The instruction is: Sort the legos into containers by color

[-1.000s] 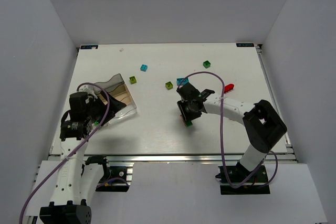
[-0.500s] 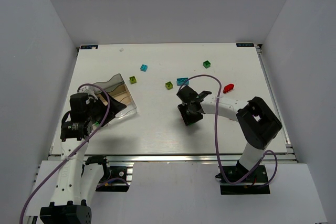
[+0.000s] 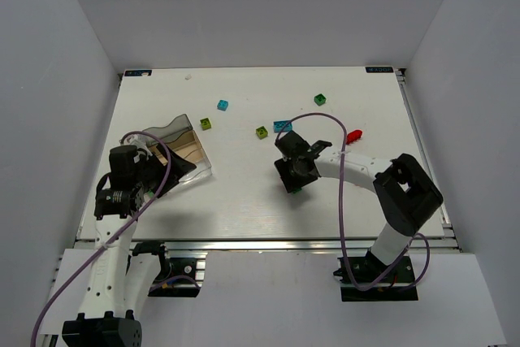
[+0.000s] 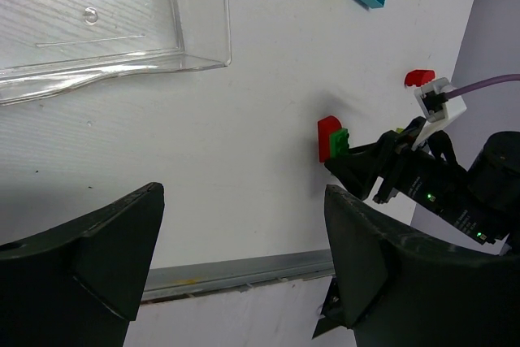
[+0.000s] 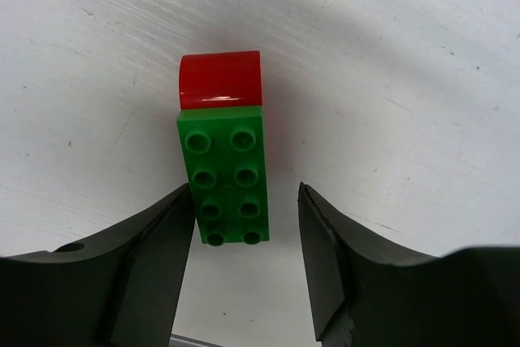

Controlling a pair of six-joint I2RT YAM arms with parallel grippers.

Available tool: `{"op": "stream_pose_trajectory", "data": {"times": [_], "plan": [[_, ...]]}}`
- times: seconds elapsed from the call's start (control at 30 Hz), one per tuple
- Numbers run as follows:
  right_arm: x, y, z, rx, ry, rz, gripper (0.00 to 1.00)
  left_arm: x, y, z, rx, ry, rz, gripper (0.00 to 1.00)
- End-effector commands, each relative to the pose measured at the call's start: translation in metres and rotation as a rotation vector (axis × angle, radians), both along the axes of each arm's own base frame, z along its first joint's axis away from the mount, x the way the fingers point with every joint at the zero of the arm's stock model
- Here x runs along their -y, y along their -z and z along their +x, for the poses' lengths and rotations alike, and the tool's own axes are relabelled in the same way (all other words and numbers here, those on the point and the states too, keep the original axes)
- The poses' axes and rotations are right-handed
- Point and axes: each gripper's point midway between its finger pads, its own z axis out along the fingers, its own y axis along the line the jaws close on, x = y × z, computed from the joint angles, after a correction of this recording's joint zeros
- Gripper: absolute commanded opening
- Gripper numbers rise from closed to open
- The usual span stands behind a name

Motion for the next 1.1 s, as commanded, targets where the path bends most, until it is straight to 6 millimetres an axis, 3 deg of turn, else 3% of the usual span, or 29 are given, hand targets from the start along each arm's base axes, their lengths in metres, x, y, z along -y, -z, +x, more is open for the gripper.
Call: {"op": "stream_pose_trajectory", "data": {"times": [0.0, 0.67, 0.83, 0.93, 1.07], "plan": [[0.001, -0.012, 0.004, 0.055, -0.021, 0.015, 0.58, 0.002, -0.003, 0.0, 0.026, 0.019, 0.002, 0.89], [-0.003, -0.002, -0.008, -0.002, -0.089, 0.033, 0.47, 0.002, 0.001, -0.005, 0.021, 0.013, 0.004, 0.89], [-0.001, -0.003, -0.009, 0.007, -0.108, 0.033, 0.32, 0.003, -0.001, -0.003, 0.029, 0.02, -0.004, 0.89], [-0.004, -0.012, -0.008, 0.027, -0.144, 0.059, 0.02, 0.009, -0.011, 0.0, 0.065, 0.054, -0.027, 0.89], [-0.007, -0.029, -0.008, 0.057, -0.227, 0.096, 0.0, 0.024, -0.032, 0.003, 0.139, 0.135, -0.084, 0.89]]}}
